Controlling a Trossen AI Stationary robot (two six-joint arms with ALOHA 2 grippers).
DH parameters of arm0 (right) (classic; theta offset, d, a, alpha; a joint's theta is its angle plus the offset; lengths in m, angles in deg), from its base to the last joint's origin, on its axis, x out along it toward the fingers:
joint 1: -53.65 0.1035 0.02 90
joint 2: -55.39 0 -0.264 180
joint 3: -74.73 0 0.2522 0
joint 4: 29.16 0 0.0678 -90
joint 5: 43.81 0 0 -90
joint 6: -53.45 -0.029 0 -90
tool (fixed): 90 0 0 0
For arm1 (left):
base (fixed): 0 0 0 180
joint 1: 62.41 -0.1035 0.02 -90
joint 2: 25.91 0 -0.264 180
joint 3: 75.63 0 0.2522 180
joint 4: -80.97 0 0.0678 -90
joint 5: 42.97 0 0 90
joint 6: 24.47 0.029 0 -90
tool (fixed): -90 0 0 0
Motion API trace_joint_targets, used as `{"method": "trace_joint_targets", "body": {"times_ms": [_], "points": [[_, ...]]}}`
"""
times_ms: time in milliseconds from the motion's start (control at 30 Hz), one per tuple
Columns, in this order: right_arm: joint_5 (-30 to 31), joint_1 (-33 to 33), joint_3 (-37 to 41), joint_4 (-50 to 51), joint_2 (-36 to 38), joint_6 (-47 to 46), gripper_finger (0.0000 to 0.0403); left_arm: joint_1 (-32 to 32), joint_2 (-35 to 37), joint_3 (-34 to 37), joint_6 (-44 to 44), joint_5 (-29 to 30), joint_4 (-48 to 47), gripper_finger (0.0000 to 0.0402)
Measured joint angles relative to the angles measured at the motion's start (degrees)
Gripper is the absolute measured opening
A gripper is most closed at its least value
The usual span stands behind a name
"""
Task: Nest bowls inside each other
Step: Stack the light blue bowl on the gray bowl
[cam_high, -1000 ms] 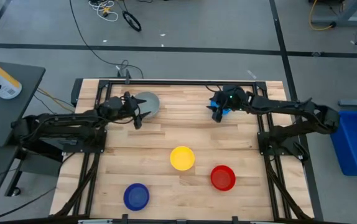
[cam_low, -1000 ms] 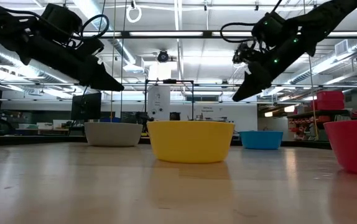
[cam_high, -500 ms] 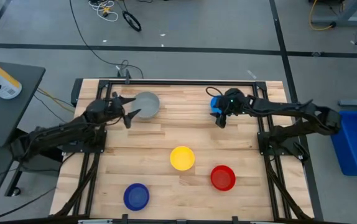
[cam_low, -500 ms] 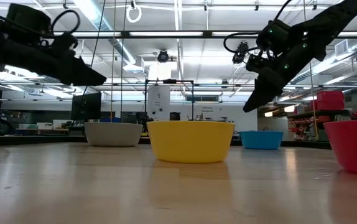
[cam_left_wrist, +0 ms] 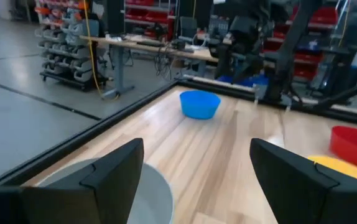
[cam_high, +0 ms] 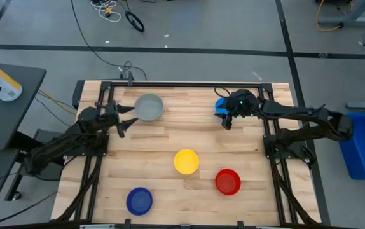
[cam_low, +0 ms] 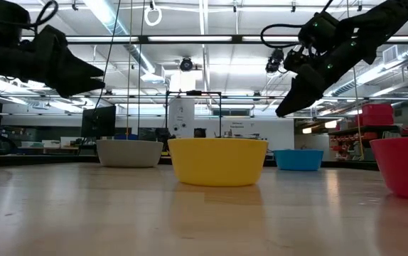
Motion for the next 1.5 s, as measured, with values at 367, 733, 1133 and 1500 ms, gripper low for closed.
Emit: {"method": "trace_joint_targets", "body": {"times_ms": [367,733,1133,1500], "points": [[0.4,3.5,0.0,-1.0,0.2,-1.2,0.0209,3.1,1.6,3.0,-6.1,5.6,10.4,0.0304],[0.5,4.0,0.0,-1.5,0.2,-1.4,0.0207,9.7,1.4,3.0,-4.6,10.5,4.6,0.0304],[0.3,4.0,0.9,4.0,-0.1,-4.3,0.0209,12.1,1.4,3.0,-4.6,10.7,4.2,0.0304],[0.6,1.0,6.8,-2.6,-1.6,-5.7,0.0217,12.1,1.4,3.0,-4.9,10.6,4.1,0.0304]]}}
